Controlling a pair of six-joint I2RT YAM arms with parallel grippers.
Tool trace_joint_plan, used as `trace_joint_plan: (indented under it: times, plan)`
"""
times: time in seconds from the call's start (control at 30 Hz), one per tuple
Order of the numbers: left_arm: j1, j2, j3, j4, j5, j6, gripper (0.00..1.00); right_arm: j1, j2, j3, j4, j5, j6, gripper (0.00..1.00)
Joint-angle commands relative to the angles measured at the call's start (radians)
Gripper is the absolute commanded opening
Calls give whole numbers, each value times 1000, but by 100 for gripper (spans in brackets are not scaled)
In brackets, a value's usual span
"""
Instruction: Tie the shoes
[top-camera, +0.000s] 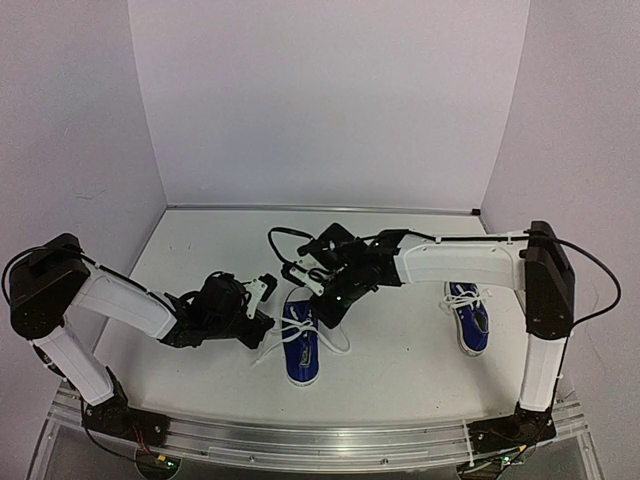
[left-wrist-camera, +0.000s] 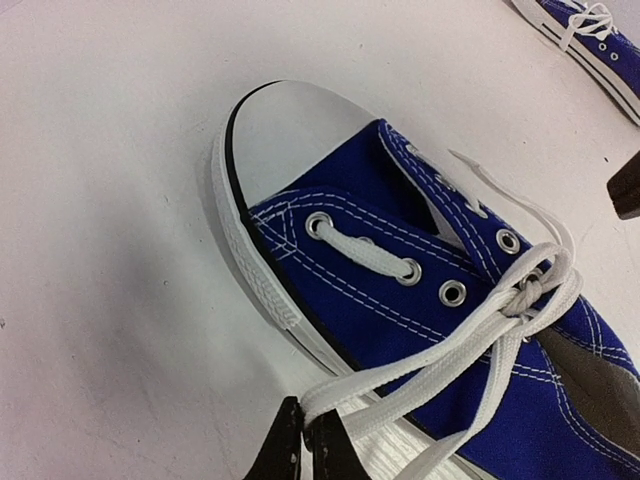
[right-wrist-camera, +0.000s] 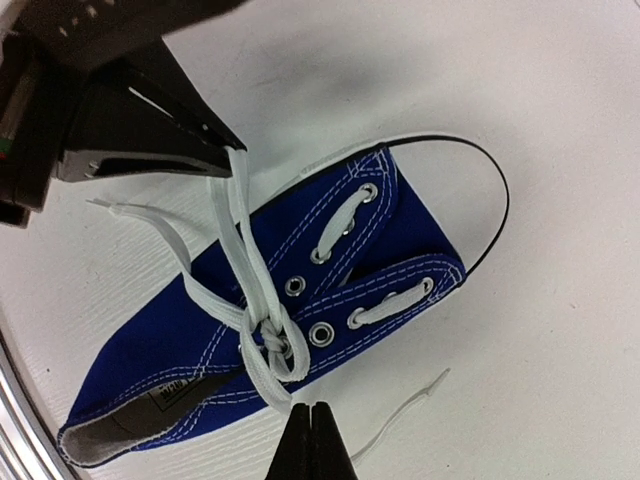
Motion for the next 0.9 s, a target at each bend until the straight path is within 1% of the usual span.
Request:
trace_joint_plan:
  times: [0.0, 0.07, 0.17, 0.27, 0.57, 0.77, 0.87]
  plan:
    - [0, 2, 34, 14, 15, 13, 6, -15, -10, 30, 35, -47, 27, 4]
    - [0, 1, 33, 15, 15, 12, 6, -15, 18, 56, 33, -60, 28, 13]
    - [0, -6, 31, 14, 15, 12, 6, -14, 57, 96, 17, -74, 21, 19]
    - [0, -9, 28, 14, 13, 13, 6, -15, 90, 123, 1, -90, 11, 23]
    - [0, -3, 28, 21, 13, 11, 6, -15, 144, 145, -32, -99, -28, 22]
    - [0, 2, 28, 23, 15, 10, 6, -14, 144, 128, -50, -92, -53, 15]
    - [0, 5, 28, 26, 15, 8, 6, -9, 132, 117, -59, -86, -68, 15]
